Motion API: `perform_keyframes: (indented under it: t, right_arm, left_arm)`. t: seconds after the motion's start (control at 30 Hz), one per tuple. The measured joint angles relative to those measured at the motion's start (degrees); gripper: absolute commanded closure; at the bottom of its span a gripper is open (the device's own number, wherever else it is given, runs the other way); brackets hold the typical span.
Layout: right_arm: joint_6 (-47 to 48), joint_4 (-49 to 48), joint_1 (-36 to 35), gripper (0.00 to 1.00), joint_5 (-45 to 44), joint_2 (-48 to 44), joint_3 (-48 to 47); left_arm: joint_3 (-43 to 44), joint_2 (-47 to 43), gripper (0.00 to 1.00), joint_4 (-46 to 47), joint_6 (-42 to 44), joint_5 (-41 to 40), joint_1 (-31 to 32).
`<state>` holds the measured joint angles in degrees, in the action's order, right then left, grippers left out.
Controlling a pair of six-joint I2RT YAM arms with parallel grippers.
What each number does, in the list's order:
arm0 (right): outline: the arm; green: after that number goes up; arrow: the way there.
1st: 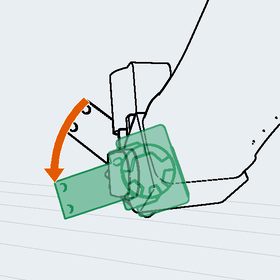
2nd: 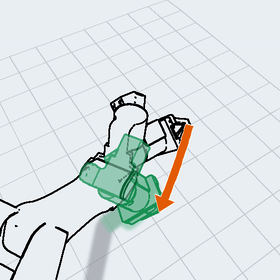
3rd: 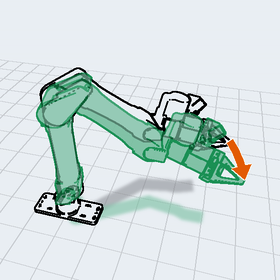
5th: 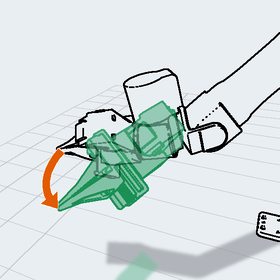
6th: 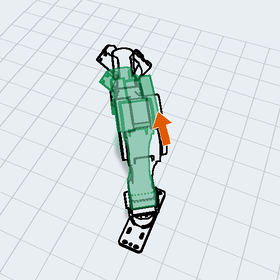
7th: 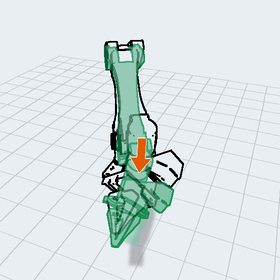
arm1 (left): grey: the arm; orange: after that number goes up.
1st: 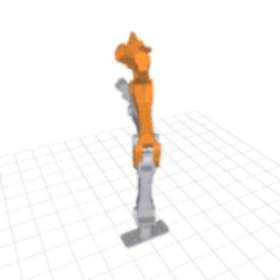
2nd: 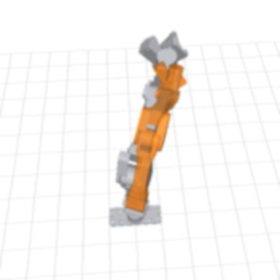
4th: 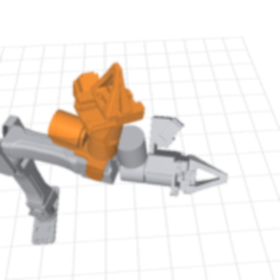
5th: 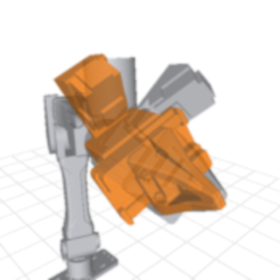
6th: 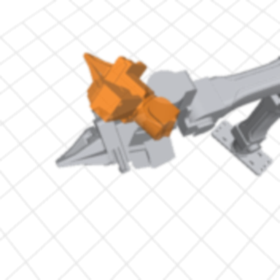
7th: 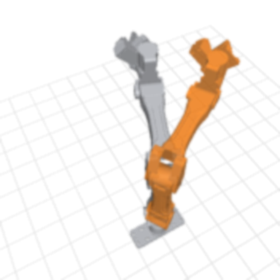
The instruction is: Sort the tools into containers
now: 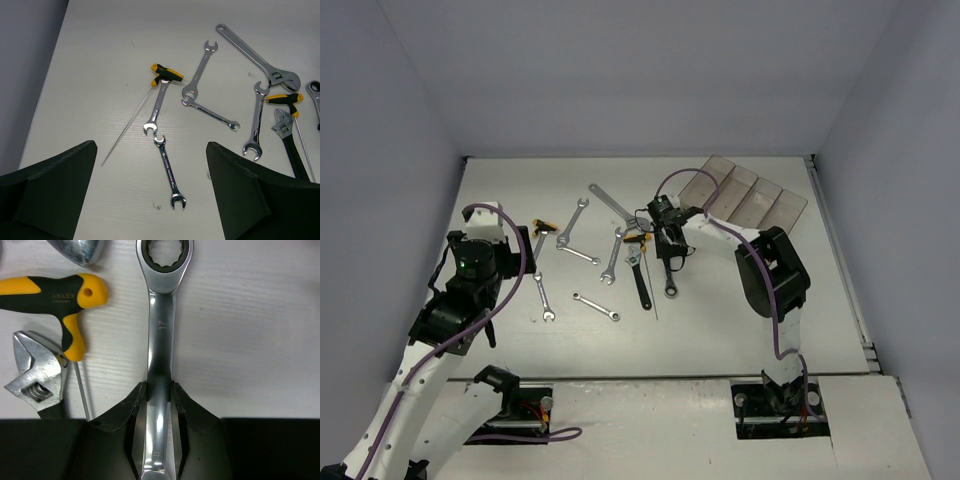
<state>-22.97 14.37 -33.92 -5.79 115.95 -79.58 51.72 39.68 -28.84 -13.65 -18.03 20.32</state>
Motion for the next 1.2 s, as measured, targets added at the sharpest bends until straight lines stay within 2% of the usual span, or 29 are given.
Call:
perform_keyframes:
  t: [0.37,0.63,0.93,1.2]
  right_arm:
    - [-2.3,1.8,1.0,1.00,-1.9,-8.2,0.0]
    - [-3.4,2.6,3.2,1.00,-1.5,-9.0,-3.1]
    - [-5.6,3.9,11.6,1.00,0.5,-8.3,-12.8]
    - [-8.6,4.0,18.3,1.00,2.9,-1.4,-23.9]
  left_arm:
    - [0.0,0.0,0.12,0.0,0.0,0.0,0.0]
    - [0.0,0.0,0.12,0.0,0.0,0.0,0.0]
    - [0.0,0.0,0.12,0.0,0.0,0.0,0.0]
    - [0.0,0.2,0.12,0.0,0.0,0.0,0.0]
